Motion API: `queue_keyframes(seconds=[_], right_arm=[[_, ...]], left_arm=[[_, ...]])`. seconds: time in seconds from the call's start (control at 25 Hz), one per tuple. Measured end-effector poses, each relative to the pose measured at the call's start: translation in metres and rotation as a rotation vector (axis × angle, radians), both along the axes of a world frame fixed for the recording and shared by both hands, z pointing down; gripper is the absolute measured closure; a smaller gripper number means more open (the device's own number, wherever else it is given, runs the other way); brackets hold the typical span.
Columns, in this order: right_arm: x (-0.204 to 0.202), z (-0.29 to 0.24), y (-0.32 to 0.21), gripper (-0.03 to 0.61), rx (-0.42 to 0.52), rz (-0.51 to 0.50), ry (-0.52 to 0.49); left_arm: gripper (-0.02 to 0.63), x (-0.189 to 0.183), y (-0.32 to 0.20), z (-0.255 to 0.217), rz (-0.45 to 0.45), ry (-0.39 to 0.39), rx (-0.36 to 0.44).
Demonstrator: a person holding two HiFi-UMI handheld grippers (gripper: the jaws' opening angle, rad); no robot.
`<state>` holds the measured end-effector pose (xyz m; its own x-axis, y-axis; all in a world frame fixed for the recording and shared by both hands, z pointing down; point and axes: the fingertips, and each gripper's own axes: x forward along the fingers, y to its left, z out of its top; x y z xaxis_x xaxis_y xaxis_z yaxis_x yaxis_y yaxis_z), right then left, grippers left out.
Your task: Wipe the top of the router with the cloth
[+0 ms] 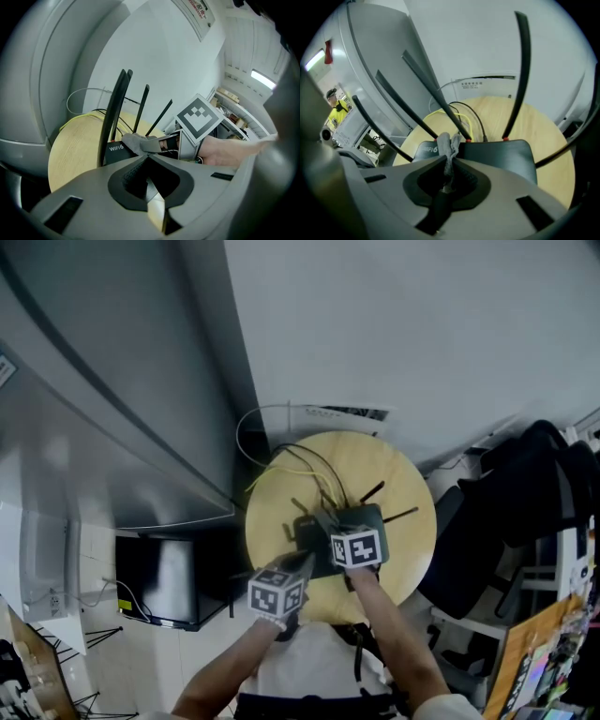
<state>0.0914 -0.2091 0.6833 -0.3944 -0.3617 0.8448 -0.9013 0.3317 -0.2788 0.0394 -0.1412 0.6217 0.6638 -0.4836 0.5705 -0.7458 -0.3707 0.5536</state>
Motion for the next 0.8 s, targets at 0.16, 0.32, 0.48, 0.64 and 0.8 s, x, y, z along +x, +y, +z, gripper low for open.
queue_keyframes(seconds=[0.16,0.32,0.48,0.64,0.8], right_arm=[[0.033,0.000,-0.005,0.543,0.006,0.076,0.014],[0.072,0.003,-0.008,0.543,0.017,0.162,0.054],[0.114,0.003,-0.012,0.542,0.053,0.262,0.119],[0.140,-0.001,-0.012,0.541,0.094,0.316,0.194],[0.152,-0.009,-0.010,0.541,0.149,0.321,0.267]], left_arm=[[0.615,0.020,-0.010,0.000,0.027,0.006,0.002],[0.615,0.042,-0.014,-0.005,0.075,0.019,0.007],[0.615,0.054,-0.014,-0.009,0.110,0.022,0.007],[0.615,0.054,-0.010,-0.008,0.114,0.023,-0.002],[0.615,0.045,-0.003,-0.001,0.103,0.021,-0.021]])
